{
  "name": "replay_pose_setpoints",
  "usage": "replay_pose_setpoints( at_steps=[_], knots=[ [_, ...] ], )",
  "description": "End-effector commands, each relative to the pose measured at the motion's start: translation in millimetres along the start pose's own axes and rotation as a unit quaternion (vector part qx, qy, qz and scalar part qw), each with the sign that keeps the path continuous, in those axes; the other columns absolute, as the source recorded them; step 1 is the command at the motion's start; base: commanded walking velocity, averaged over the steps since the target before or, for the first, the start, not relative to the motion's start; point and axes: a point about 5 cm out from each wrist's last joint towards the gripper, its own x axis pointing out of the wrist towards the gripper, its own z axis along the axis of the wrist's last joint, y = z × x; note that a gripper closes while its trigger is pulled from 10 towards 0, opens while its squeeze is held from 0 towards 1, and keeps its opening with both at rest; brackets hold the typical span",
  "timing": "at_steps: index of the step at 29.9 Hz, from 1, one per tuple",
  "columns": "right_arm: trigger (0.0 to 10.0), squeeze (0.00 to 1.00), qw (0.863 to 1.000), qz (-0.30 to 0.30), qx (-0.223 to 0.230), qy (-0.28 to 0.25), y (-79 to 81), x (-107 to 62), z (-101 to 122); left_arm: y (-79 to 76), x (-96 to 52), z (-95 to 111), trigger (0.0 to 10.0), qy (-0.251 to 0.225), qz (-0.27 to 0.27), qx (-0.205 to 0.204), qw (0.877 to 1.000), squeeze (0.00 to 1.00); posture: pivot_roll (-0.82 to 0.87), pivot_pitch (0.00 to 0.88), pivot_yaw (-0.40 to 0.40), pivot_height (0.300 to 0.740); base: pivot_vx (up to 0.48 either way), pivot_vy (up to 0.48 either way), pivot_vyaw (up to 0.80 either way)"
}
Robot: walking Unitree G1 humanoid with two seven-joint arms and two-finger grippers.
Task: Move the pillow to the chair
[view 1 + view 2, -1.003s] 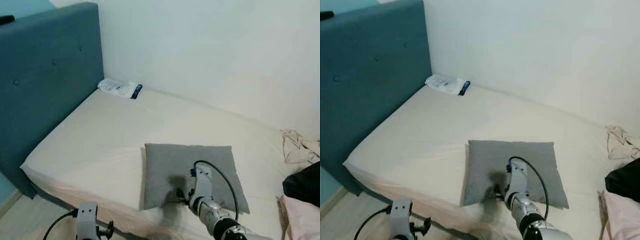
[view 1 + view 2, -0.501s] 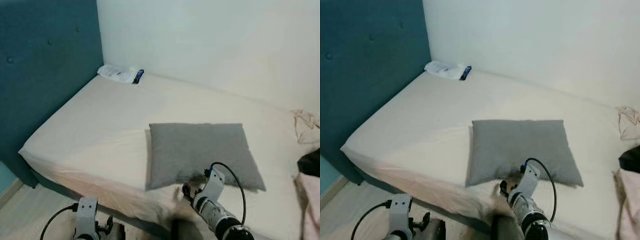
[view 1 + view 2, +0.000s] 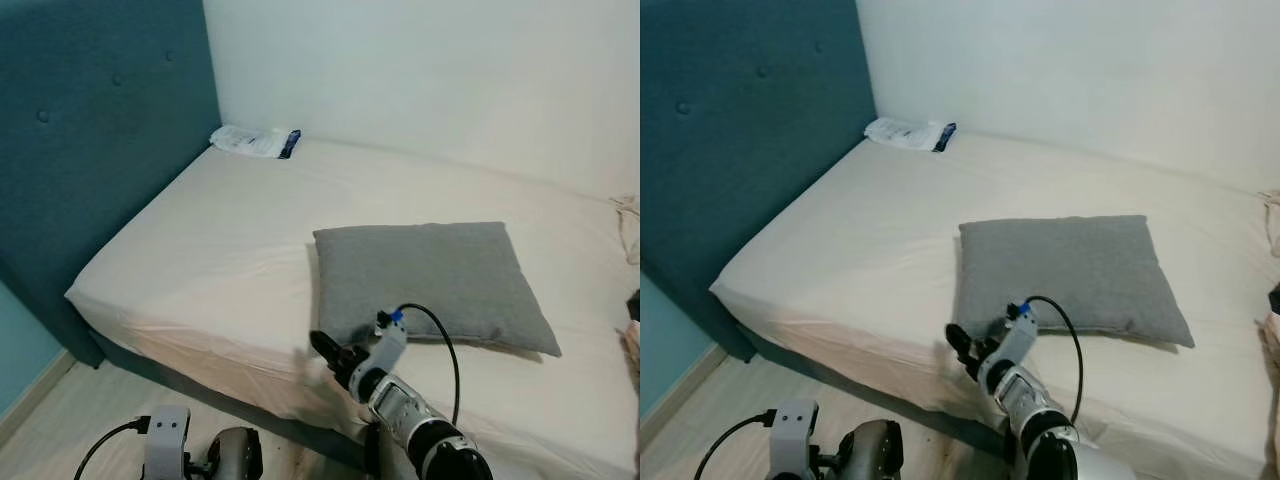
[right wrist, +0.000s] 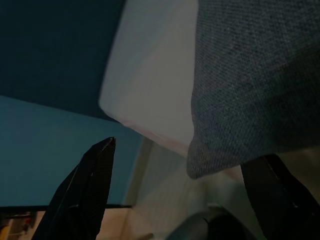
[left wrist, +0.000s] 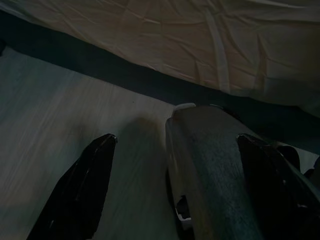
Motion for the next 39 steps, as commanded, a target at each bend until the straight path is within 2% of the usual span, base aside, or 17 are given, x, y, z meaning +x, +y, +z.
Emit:
replay_pose_setpoints(
  at_steps=[1,4,6,7,10,14,21,22,33,39],
  knots=[
    [10.0,0.00,1.000,0.016,0.001,-0.009,1.0,-0.3,5,-3.0,-7.7,-17,10.0,0.033,-0.010,0.005,0.999,0.00,0.14,0.158,-0.055,0.600,0.000,0.000,0.00],
    [10.0,0.00,1.000,0.008,-0.008,-0.023,-1.0,-1.1,10,-3.5,-8.5,-18,10.0,0.033,-0.012,0.006,0.999,0.00,0.14,0.164,-0.051,0.600,0.000,0.000,0.00],
    [10.0,0.00,0.998,-0.041,-0.015,-0.049,-9.7,-4.4,20,-3.6,-9.5,-19,10.0,0.034,-0.016,0.009,0.999,0.00,0.15,0.175,-0.042,0.600,0.000,0.000,0.00],
    [10.0,0.00,0.998,-0.041,-0.015,-0.049,-9.7,-4.4,20,-3.6,-9.5,-19,10.0,0.034,-0.016,0.009,0.999,0.00,0.15,0.175,-0.042,0.600,0.000,0.000,0.00],
    [10.0,0.00,0.991,-0.099,0.005,-0.087,-22.3,-11.2,32,-2.0,-12.5,-22,10.0,0.036,-0.021,0.017,0.999,0.00,0.15,0.187,-0.033,0.600,0.000,0.000,0.00],
    [10.0,0.00,0.988,-0.097,0.027,-0.121,-24.1,-13.6,43,1.8,-16.9,-25,10.0,0.035,-0.024,0.024,0.999,0.00,0.18,0.215,-0.008,0.600,0.000,0.000,0.00],
    [10.0,0.00,0.983,-0.089,0.035,-0.156,-22.9,-14.4,55,6.1,-20.6,-27,10.0,0.035,-0.026,0.032,0.999,0.00,0.20,0.224,0.008,0.600,0.000,0.000,0.00],
    [0.0,0.00,0.981,-0.089,0.037,-0.168,-22.9,-15.0,60,7.5,-21.1,-27,10.0,0.034,-0.025,0.034,0.999,0.00,0.19,0.224,0.004,0.600,0.000,0.000,0.00],
    [0.0,0.00,0.980,-0.078,0.029,-0.179,-19.3,-13.9,70,5.0,-15.7,-21,10.0,0.031,-0.022,0.030,0.999,0.00,0.17,0.203,-0.014,0.600,0.000,0.000,0.00],
    [0.0,0.00,0.987,-0.061,-0.004,-0.149,-12.5,-8.6,65,1.9,-12.1,-18,10.0,0.028,-0.022,0.026,0.999,0.00,0.17,0.185,-0.022,0.600,0.000,0.000,0.00]
  ],
)
